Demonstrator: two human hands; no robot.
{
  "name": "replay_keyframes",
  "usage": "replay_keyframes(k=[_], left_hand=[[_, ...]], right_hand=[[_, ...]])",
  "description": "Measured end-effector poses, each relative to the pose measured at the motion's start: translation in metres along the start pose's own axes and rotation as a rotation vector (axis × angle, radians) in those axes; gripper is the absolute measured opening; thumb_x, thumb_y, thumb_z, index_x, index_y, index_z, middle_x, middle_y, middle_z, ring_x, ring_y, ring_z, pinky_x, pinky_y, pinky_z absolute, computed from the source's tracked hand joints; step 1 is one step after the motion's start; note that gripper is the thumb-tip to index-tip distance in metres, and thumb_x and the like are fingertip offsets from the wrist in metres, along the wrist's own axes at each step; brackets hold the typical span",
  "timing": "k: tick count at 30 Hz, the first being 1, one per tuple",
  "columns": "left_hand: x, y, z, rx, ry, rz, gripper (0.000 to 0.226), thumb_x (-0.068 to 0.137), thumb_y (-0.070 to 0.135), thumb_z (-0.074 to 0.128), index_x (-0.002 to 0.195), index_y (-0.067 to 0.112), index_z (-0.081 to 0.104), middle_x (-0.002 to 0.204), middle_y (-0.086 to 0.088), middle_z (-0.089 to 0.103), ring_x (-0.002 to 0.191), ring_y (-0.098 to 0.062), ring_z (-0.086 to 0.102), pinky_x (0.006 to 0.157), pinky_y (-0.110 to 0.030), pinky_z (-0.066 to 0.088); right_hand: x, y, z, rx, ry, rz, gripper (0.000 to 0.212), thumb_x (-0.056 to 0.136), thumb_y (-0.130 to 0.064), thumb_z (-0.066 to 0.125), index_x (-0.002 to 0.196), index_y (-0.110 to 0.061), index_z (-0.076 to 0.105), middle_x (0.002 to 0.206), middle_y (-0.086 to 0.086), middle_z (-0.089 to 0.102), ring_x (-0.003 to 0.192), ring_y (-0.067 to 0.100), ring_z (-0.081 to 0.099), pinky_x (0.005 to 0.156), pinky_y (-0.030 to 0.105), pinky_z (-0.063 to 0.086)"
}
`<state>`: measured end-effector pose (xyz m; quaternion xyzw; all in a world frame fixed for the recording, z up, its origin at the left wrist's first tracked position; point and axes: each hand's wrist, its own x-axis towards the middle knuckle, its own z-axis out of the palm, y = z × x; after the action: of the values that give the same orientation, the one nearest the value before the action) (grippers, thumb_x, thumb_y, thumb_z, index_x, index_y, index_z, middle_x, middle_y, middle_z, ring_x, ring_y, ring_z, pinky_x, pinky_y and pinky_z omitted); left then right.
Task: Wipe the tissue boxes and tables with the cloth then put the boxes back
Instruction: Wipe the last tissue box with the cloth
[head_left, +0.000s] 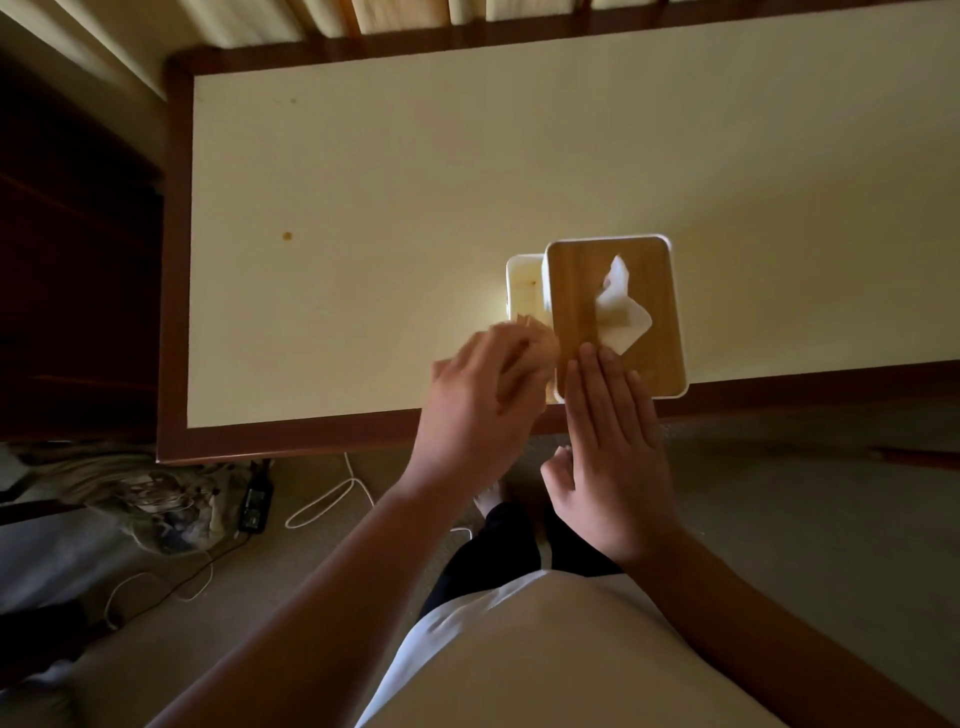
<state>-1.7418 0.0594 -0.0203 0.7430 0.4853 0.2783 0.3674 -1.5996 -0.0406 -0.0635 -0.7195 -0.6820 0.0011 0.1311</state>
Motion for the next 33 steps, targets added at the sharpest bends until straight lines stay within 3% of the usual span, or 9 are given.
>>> replay_keyframes(k=[3,7,13,16,20,26,28,30,33], left_hand=[[-0.001,-0.006,0.01,0.52,0.018,0.093,0.011,0.091,0.029,0.071,0.101,0.034,0.074,0.12,0.007,0.065,0.111,-0.023,0.056,0.084,-0.044,0.044],[0.009,0.006,0.01,0.675,-0.22,-0.067,0.022,0.098,0.046,0.056,0.113,0.041,0.07,0.131,-0.001,0.054,0.115,-0.028,0.055,0.091,-0.049,0.041],[0.052,0.015,0.02,0.698,-0.738,-0.513,0.025,0.102,0.043,0.05,0.109,0.031,0.071,0.097,0.006,0.068,0.09,-0.022,0.067,0.079,-0.038,0.049],[0.062,0.016,0.025,0.72,-0.847,-0.531,0.019,0.103,0.033,0.051,0.09,0.025,0.063,0.09,0.004,0.068,0.076,-0.02,0.069,0.082,-0.038,0.059],[0.069,0.019,0.02,0.634,-0.932,-0.486,0.022,0.103,0.028,0.044,0.103,0.023,0.065,0.083,0.001,0.07,0.058,-0.019,0.074,0.068,-0.033,0.061],[0.069,0.018,0.015,0.311,-0.874,-0.617,0.034,0.101,0.02,0.048,0.129,0.016,0.066,0.104,-0.011,0.076,0.083,-0.029,0.079,0.071,-0.047,0.068],[0.066,0.015,0.003,0.116,-0.795,-0.732,0.023,0.102,0.025,0.057,0.119,0.017,0.071,0.103,-0.005,0.077,0.089,-0.026,0.078,0.079,-0.046,0.067],[0.061,0.014,-0.017,0.014,-0.674,-0.684,0.017,0.101,0.027,0.062,0.092,0.016,0.071,0.087,-0.001,0.073,0.076,-0.017,0.071,0.07,-0.031,0.062],[0.047,0.01,-0.044,-0.394,-0.223,-0.648,0.025,0.088,0.018,0.057,0.067,0.012,0.069,0.084,-0.017,0.064,0.078,-0.026,0.059,0.073,-0.034,0.046]], right_hand=[[0.0,0.0,-0.001,0.009,-0.004,-0.007,0.077,0.086,-0.018,0.056,0.156,0.004,0.035,0.166,0.021,0.029,0.157,0.034,0.024,0.124,0.056,0.028],[0.001,0.0,-0.003,0.011,-0.012,0.001,0.079,0.084,-0.018,0.058,0.157,0.004,0.034,0.166,0.02,0.028,0.157,0.033,0.024,0.125,0.055,0.027],[0.001,0.002,-0.002,0.005,-0.016,-0.002,0.08,0.084,-0.019,0.06,0.157,0.003,0.035,0.167,0.02,0.029,0.157,0.033,0.023,0.125,0.055,0.027],[0.001,0.001,-0.002,-0.006,-0.027,-0.001,0.082,0.084,-0.021,0.059,0.158,0.003,0.032,0.167,0.02,0.027,0.158,0.034,0.021,0.125,0.055,0.027],[0.0,-0.002,-0.004,-0.048,-0.029,0.005,0.083,0.085,-0.022,0.057,0.159,0.003,0.029,0.168,0.021,0.025,0.158,0.035,0.02,0.125,0.054,0.027],[0.002,-0.005,-0.003,-0.063,-0.018,0.035,0.08,0.089,-0.022,0.056,0.159,0.002,0.029,0.167,0.021,0.026,0.158,0.034,0.021,0.126,0.054,0.023],[0.003,-0.007,-0.004,-0.063,-0.017,0.034,0.079,0.089,-0.022,0.056,0.159,0.003,0.031,0.167,0.021,0.026,0.158,0.034,0.021,0.126,0.054,0.023],[0.003,-0.006,-0.004,-0.053,-0.02,0.033,0.079,0.088,-0.022,0.056,0.158,0.003,0.031,0.167,0.021,0.026,0.158,0.033,0.02,0.126,0.054,0.023],[0.003,-0.003,-0.002,-0.024,-0.02,0.037,0.076,0.089,-0.023,0.056,0.157,0.003,0.034,0.167,0.021,0.026,0.158,0.033,0.02,0.126,0.054,0.023]])
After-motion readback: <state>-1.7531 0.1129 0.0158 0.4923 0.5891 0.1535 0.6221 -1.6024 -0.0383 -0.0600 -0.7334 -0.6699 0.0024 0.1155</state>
